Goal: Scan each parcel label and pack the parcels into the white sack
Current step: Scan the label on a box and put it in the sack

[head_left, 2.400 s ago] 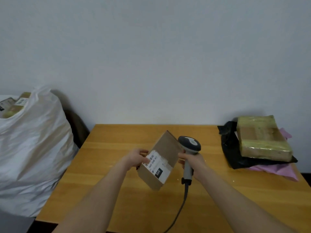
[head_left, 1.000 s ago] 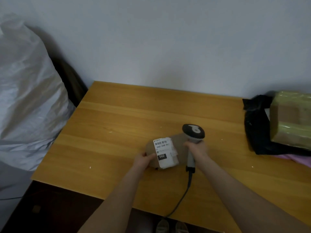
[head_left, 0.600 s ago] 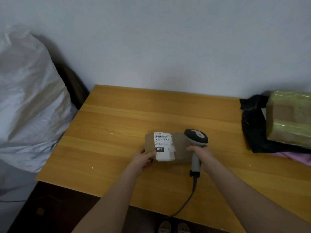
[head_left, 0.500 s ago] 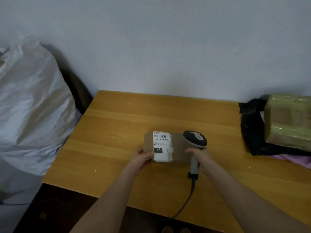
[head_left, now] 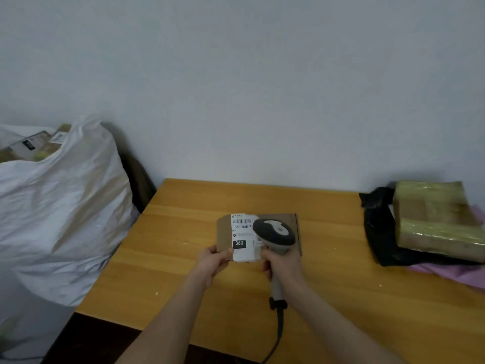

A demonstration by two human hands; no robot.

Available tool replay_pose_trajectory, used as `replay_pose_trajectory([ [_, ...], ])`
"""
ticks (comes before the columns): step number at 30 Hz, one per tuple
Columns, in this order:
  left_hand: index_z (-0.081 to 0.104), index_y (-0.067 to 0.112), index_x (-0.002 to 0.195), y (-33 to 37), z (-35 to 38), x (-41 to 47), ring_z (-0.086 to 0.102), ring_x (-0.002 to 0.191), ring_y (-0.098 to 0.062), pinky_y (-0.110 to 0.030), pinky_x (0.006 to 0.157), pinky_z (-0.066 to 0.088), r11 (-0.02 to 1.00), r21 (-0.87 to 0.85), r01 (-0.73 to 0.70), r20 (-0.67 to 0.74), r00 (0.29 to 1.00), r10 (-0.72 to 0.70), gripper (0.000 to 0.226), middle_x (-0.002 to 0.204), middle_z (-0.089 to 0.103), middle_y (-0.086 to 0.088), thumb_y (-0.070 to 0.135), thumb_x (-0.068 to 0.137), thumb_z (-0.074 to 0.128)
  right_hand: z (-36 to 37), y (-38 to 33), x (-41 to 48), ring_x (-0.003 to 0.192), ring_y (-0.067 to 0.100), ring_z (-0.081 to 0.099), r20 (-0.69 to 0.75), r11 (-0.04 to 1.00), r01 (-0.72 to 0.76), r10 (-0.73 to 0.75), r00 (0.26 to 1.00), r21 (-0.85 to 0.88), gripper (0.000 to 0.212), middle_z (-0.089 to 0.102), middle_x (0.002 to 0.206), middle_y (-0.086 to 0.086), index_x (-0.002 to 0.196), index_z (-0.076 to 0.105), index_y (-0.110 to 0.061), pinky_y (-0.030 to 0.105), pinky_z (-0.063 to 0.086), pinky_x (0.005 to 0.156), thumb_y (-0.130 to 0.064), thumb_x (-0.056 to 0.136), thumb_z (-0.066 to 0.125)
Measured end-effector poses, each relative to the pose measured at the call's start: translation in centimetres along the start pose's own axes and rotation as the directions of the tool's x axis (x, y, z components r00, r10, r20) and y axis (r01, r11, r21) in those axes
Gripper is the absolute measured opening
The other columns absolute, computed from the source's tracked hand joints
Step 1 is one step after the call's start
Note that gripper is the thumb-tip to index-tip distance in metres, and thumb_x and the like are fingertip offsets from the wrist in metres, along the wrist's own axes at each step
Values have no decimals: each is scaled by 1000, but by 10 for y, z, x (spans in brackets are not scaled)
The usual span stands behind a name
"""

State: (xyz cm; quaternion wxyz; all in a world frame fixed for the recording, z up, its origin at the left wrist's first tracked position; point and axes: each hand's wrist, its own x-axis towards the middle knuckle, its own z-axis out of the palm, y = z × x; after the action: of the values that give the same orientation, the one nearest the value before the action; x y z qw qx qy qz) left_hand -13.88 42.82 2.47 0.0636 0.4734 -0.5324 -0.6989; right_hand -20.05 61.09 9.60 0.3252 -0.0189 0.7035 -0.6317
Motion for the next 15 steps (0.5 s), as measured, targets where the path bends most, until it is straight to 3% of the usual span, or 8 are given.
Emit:
replay_pose_trajectory([
  [7,54,1,128,-1,2,-3,62,88,-16,-28,86,50,999,35,-37,-22,999,38,46,106,65,-10,5,84,70,6,-6,-18,45,14,51,34,1000,-30,30,999,-7,4,60,51,2,80,64,-3,26,44,48,-3,84,66],
  [11,54,2,126,0,2,-3,62,81,-12,-22,73,52,998,44,-46,-26,999,48,44,96,66,-5,5,85,69,5,-8,-20,44,13,51,32,998,-56,56,998,-11,4,59,51,2,85,65,0,25,43,46,-4,83,65],
  [15,55,3,123,1,2,-4,61,79,-11,-21,71,51,997,54,-56,-27,998,57,40,93,66,-3,5,85,69,3,-9,-21,44,14,49,26,997,-76,76,997,-12,5,58,48,2,79,65,0,26,42,46,-4,82,65],
])
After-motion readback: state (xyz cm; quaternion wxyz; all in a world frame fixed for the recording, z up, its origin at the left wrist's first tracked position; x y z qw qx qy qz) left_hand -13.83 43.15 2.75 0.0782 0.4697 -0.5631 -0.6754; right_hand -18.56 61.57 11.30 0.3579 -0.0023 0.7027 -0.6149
